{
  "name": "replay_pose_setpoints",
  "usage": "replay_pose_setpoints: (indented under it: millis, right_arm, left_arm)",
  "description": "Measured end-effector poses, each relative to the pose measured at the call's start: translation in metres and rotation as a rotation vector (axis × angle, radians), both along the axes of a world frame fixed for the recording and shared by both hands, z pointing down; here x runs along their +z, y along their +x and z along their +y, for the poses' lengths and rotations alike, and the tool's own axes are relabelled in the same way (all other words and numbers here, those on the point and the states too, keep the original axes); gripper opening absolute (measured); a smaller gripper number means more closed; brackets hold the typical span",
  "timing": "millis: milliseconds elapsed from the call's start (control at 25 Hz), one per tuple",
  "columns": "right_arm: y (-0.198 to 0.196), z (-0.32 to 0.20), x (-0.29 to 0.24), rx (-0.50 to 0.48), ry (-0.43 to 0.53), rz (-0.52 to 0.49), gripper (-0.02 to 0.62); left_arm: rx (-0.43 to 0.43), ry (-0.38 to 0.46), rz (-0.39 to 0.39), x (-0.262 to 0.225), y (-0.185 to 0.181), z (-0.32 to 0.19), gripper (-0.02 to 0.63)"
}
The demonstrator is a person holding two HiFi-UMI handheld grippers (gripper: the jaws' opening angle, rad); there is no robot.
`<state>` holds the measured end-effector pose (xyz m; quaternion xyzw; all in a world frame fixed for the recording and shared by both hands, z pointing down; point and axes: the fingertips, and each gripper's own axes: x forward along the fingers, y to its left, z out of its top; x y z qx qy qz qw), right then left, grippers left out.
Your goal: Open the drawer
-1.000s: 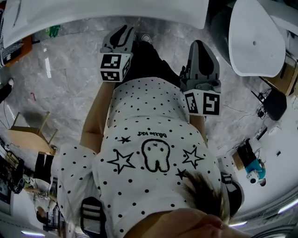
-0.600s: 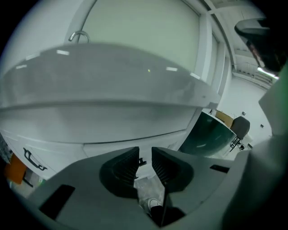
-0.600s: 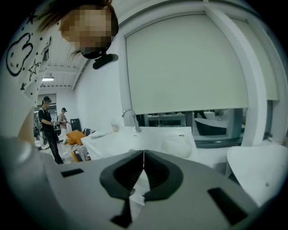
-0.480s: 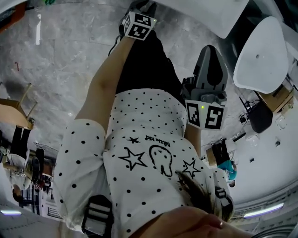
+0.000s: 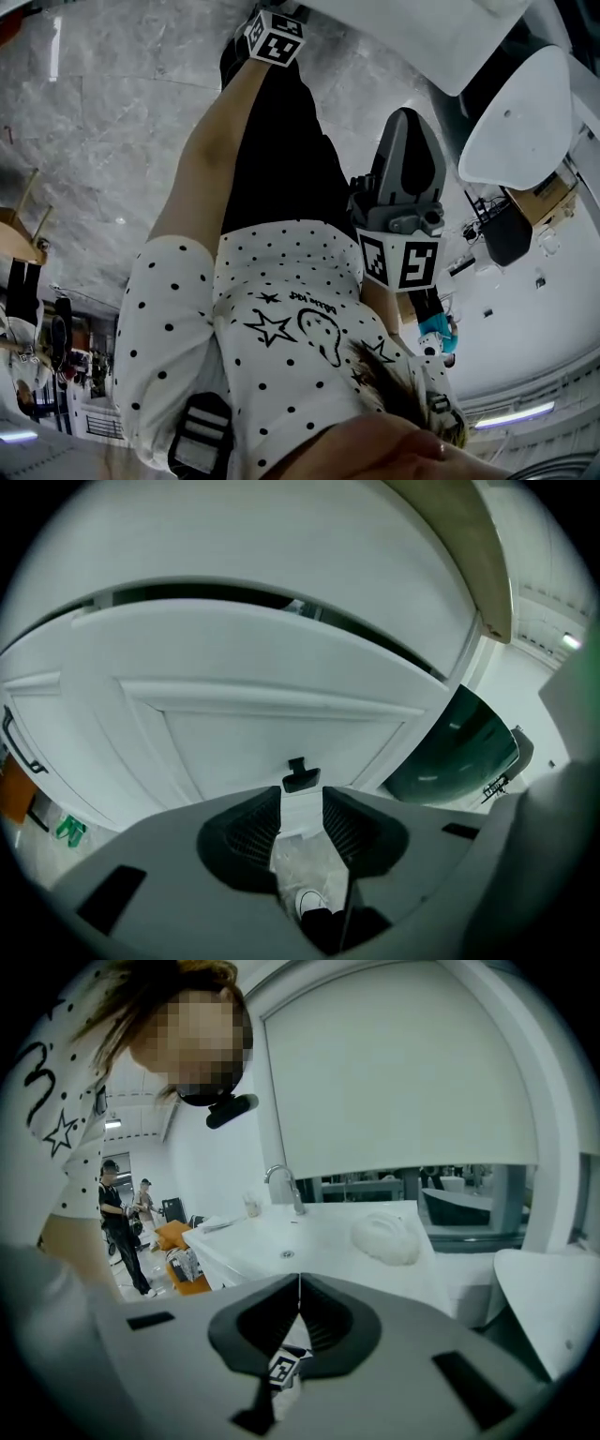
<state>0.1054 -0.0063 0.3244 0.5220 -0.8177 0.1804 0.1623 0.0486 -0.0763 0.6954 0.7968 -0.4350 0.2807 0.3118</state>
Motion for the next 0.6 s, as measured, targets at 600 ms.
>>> replay_pose_setpoints:
  millis: [600]
  right_arm:
    - [0.021, 0.015, 0.032, 0.009, -0.088, 0.003, 0.014]
  left_arm:
    - [-0.063, 0.054, 0.002, 0.012, 0.015, -0.018, 0.14]
